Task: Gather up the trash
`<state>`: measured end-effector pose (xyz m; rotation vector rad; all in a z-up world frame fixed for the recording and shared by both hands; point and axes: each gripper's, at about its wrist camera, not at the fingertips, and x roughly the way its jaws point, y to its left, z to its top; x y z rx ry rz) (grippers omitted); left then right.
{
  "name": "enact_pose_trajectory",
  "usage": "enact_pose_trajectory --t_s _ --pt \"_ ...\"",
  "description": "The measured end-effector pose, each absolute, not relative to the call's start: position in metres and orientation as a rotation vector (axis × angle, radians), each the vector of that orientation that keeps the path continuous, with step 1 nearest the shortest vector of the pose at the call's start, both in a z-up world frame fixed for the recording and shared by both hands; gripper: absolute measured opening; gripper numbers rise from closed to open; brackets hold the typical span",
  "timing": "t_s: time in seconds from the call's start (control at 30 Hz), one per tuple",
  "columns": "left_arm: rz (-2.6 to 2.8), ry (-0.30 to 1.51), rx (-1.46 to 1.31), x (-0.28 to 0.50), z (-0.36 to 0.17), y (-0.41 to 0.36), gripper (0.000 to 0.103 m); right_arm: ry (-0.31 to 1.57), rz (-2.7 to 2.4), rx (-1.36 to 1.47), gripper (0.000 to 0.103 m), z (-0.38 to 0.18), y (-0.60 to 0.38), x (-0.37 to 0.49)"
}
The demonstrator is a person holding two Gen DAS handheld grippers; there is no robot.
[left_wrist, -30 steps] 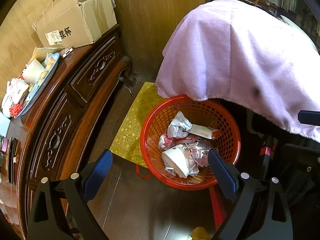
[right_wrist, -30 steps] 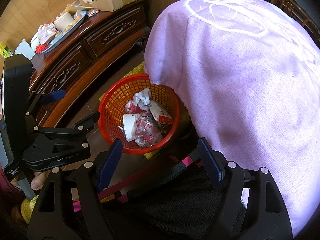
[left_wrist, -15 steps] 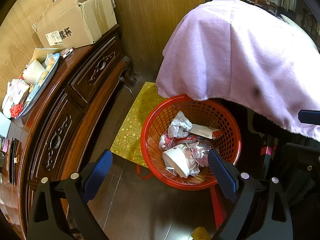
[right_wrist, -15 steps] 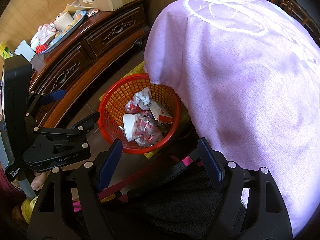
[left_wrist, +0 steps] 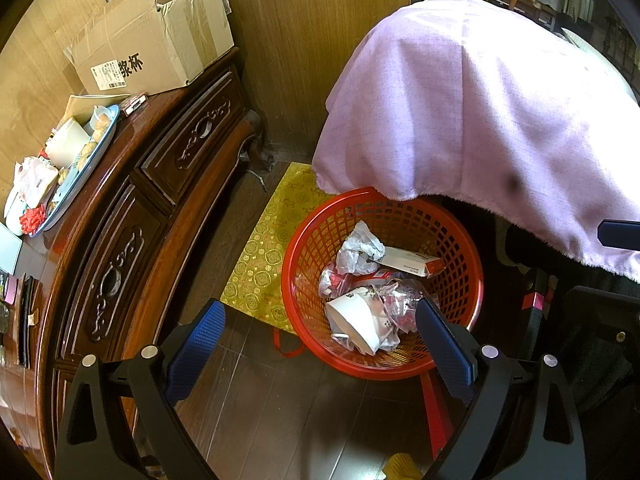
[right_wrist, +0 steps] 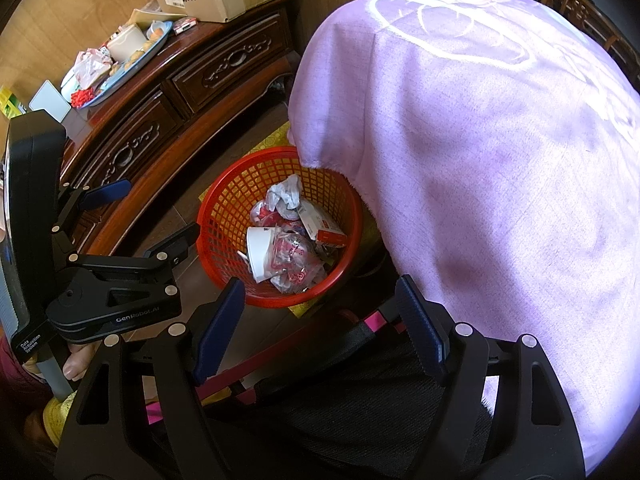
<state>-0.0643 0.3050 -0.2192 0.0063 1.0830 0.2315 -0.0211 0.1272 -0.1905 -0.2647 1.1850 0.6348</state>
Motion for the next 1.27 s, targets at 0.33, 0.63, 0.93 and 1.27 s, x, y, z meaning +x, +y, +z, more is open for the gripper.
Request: enact_pose_trajectory --t_s 0.33,0.63,0.93,1.27 --pt "0.232 1.086 0.006 -0.0648 -0.221 0.3054 0.094 1.186 0.636 -0.265 0.075 -0.1904 0.1265 -0.0206" --pt "0.232 1.088 0.006 -0.0648 -0.2215 0.306 0.094 1.187 0.637 -0.265 0.075 -0.191 0.1255 -0.0222" --pt "0.236 1.1 0.004 -0.065 -0.2233 0.306 0.094 1.188 0.638 -0.265 0.075 -0.1909 0.1247 -0.0216" --pt "0.249 1.098 0.001 -0.0652 -0.223 0.3059 0.094 1.189 0.639 -0.265 0.075 -0.1908 0.1238 -0.0212"
